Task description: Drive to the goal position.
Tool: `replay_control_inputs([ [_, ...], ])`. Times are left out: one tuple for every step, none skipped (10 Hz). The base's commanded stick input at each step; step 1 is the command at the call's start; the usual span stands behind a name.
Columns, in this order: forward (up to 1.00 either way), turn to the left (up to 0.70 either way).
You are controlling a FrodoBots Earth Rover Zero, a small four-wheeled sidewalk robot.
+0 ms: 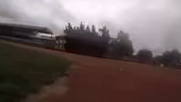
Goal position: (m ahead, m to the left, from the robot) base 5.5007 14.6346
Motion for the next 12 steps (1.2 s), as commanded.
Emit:
replay_control_inputs([
  [0.70,0.00],
  [0.70,0.00],
  [0.70,0.00],
  [0.70,0.00],
  [0.70,0.00],
  [0.70,0.00],
  [0.70,0.00],
  [0.70,0.00],
  [0.70,0.00],
  [0.70,0.00],
  [0.70,0.00],
  [0.70,0.00],
])
